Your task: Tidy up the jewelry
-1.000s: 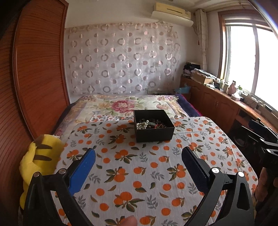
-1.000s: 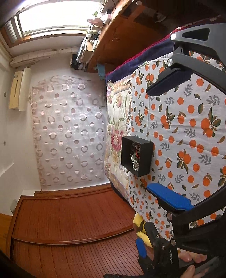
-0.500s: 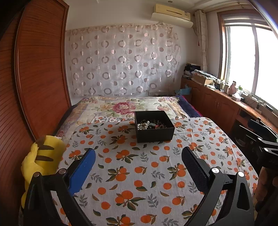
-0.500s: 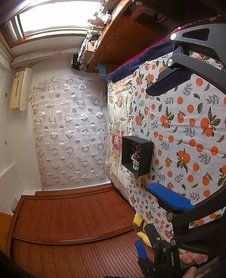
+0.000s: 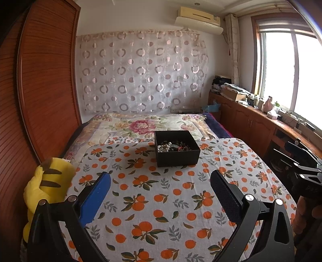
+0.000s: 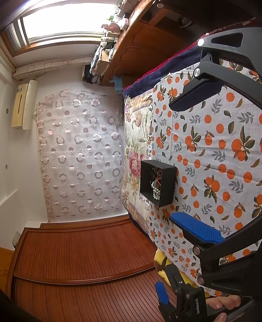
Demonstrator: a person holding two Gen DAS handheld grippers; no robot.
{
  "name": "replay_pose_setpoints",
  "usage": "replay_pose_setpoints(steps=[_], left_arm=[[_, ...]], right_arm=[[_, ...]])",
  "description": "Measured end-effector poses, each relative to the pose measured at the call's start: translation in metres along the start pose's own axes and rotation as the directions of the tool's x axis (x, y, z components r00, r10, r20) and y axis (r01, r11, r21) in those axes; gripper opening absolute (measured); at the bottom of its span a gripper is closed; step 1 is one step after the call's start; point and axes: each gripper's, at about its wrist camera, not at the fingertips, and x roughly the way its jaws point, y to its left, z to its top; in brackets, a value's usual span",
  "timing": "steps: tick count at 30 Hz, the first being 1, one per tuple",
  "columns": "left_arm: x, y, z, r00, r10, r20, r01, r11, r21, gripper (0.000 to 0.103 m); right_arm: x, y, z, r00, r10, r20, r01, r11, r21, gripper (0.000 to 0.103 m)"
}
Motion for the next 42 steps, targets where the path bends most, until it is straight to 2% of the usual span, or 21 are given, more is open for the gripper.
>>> replay_pose_setpoints(steps=[42], left_arm=[[-0.0023, -0.0025, -0.0012, 1.000, -0.004, 0.013, 0.004, 1.000, -0.002, 0.096]], right_arm=[[-0.0025, 0.0024, -0.0042, 1.000, 0.004, 0.002, -0.004, 1.000, 0.004, 0.101]])
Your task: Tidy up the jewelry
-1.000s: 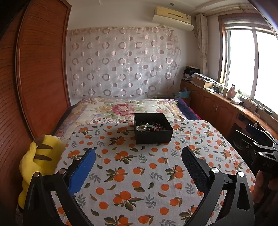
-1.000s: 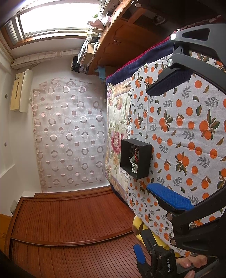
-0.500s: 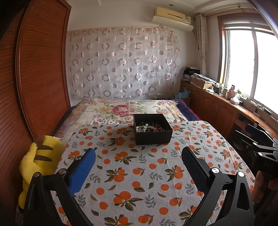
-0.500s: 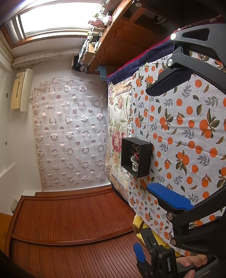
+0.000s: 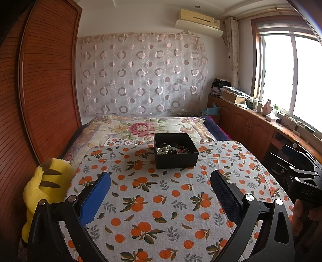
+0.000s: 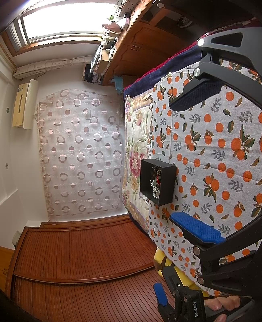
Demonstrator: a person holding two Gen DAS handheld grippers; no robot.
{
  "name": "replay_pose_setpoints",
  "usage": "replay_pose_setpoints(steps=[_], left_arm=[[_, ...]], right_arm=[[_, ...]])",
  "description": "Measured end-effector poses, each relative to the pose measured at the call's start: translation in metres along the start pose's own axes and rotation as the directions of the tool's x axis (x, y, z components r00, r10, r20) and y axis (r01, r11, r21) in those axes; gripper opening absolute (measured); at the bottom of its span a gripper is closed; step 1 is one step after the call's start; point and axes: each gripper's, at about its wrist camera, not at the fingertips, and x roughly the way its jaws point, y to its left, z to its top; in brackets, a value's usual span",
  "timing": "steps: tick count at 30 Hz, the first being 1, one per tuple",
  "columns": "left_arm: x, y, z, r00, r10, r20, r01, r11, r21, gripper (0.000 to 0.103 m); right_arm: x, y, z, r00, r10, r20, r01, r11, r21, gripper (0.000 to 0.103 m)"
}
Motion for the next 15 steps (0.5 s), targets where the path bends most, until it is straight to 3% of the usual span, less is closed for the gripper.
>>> replay_pose_setpoints(steps=[15], left_arm=[[-0.0011, -0.0022, 0.0014, 1.000, -0.005, -0.004, 0.005, 1.000, -0.005, 0.096]], right_arm=[[-0.0003, 0.0003, -0.0006, 1.000, 0.000, 0.000, 0.000, 1.000, 0.001, 0.101]])
